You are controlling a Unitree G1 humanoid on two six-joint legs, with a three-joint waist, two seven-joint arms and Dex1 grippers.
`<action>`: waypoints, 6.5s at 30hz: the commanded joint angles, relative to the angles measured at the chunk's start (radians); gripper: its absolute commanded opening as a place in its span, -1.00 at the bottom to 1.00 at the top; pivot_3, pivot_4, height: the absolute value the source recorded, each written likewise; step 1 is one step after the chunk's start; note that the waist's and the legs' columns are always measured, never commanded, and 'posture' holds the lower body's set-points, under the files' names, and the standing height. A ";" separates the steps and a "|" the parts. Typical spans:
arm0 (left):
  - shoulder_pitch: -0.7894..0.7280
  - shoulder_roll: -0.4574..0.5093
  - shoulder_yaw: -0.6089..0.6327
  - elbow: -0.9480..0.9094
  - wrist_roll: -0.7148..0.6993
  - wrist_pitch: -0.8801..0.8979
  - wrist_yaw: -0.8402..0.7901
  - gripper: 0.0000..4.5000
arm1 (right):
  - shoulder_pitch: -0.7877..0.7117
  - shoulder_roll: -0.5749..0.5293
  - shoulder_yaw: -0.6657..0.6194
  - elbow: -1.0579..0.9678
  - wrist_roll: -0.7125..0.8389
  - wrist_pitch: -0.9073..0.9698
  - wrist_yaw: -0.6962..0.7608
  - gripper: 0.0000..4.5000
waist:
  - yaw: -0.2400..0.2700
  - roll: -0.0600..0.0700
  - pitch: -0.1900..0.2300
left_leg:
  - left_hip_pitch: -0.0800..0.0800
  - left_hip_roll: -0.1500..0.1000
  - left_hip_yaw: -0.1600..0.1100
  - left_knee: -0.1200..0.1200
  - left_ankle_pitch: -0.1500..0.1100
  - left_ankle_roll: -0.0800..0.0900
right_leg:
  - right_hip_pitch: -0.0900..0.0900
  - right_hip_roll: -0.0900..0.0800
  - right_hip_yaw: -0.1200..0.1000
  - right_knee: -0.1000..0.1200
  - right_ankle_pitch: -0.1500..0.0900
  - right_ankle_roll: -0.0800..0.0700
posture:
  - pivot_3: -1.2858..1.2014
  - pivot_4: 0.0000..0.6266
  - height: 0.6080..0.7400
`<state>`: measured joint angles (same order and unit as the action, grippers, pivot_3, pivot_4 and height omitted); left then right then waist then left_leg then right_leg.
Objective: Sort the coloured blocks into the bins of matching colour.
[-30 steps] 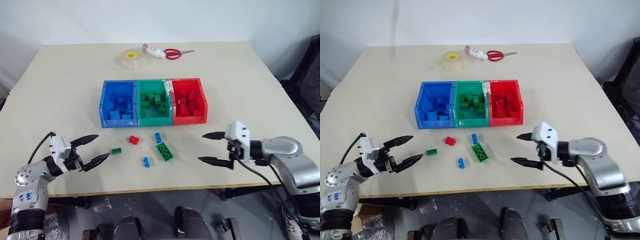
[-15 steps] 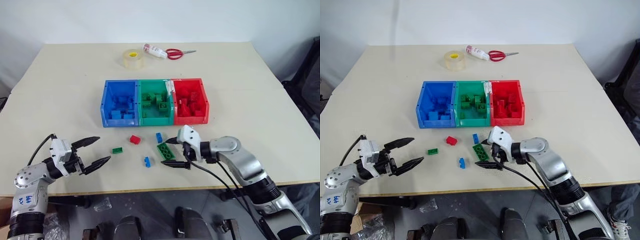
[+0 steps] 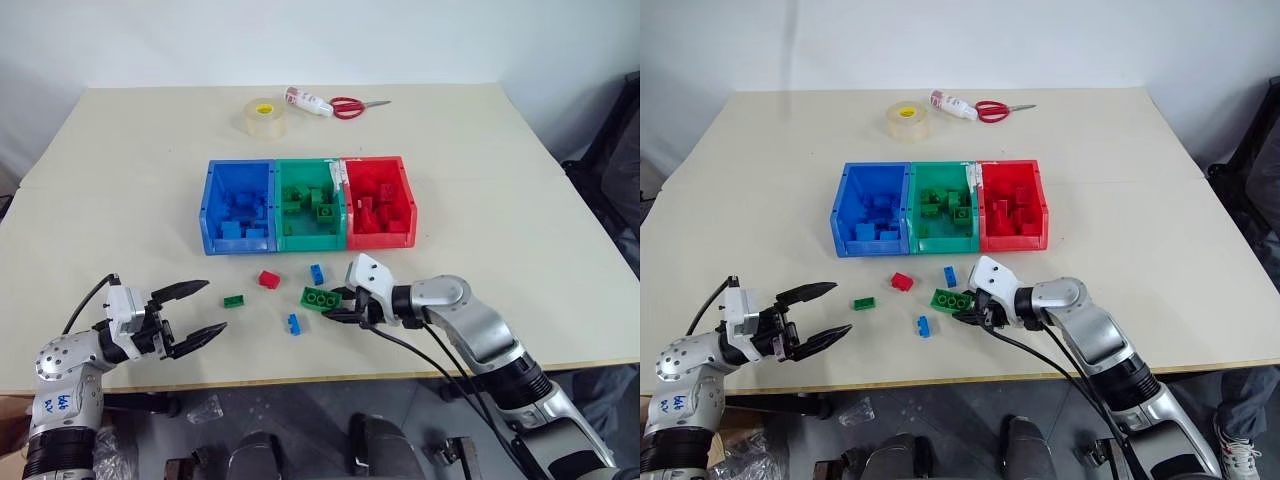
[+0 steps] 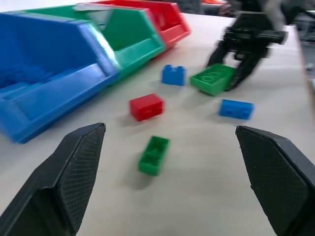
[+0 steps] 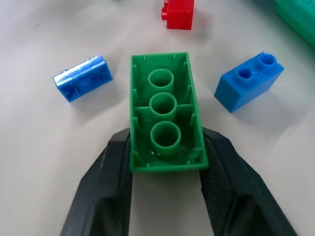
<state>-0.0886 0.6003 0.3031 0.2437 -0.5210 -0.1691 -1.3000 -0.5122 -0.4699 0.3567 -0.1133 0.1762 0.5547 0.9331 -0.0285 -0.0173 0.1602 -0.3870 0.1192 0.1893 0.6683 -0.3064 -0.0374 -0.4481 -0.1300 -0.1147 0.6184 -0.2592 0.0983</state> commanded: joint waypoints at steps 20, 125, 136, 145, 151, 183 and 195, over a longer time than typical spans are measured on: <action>-0.139 -0.028 -0.061 0.105 0.040 -0.100 -0.028 1.00 | -0.487 0.185 -0.215 0.559 -0.038 -0.293 -0.172 0.67 | -0.008 0.001 0.000 | 0.000 0.000 0.001 -0.001 0.000 -0.001 | -0.001 0.000 -0.001 0.000 0.000 0.000 | 0.03 -0.52 1.00; -0.032 -0.037 -0.041 0.019 0.024 -0.125 0.072 1.00 | -0.457 0.413 -0.157 0.591 0.005 -0.539 0.067 0.72 | -0.035 0.000 0.000 | -0.003 0.000 0.002 -0.003 0.000 -0.002 | -0.004 0.000 -0.002 0.001 0.000 -0.001 | 0.03 -0.52 1.00; -0.059 -0.023 -0.042 0.062 0.024 -0.122 0.037 1.00 | -0.058 -0.116 -0.179 0.049 0.122 -0.230 0.347 0.72 | -0.022 0.000 0.000 | -0.001 0.001 0.002 -0.002 0.000 -0.001 | -0.004 0.000 -0.002 0.001 0.000 -0.001 | 0.03 -0.52 1.00; -0.018 0.004 -0.045 -0.020 0.015 -0.072 0.019 1.00 | 0.123 -0.302 -0.282 -0.063 0.174 -0.173 0.343 0.72 | -0.021 -0.001 0.001 | -0.001 0.001 0.002 -0.002 0.000 -0.001 | -0.004 0.000 -0.002 0.000 0.000 -0.001 | 0.03 -0.52 1.00; 0.074 0.066 -0.045 -0.197 0.031 0.061 0.087 1.00 | 0.136 -0.311 -0.288 -0.056 0.183 -0.191 0.339 0.72 | -0.017 -0.001 0.001 | -0.001 0.001 0.003 -0.002 0.000 -0.001 | -0.004 -0.001 -0.002 0.000 0.000 -0.001 | 0.03 -0.52 1.00; -0.082 0.026 -0.490 -0.504 0.332 0.436 0.436 0.15 | 0.199 -0.332 -0.373 -0.081 0.211 -0.192 0.258 1.00 | 0.009 0.000 0.001 | 0.001 0.000 0.002 0.000 0.000 -0.001 | -0.001 -0.001 -0.002 -0.006 0.000 0.000 | 0.03 -0.52 1.00; -0.165 -0.037 -0.410 -0.510 0.285 0.468 0.499 -0.36 | 0.213 -0.317 -0.416 -0.071 0.272 -0.221 0.268 1.00 | 0.027 -0.001 0.001 | 0.000 0.000 0.002 0.002 -0.001 -0.001 | 0.000 -0.001 -0.002 -0.005 0.000 0.000 | 0.03 -0.52 1.00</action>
<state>-0.2288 0.5777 -0.1616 -0.2249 -0.2013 0.2925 -0.8319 -0.2986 -0.7837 -0.0237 -0.1688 0.4221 0.3503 1.1958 -0.0019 -0.0178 0.1614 -0.3866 0.1195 0.1914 0.6709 -0.3069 -0.0379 -0.4484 -0.1307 -0.1166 0.6134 -0.2593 0.0982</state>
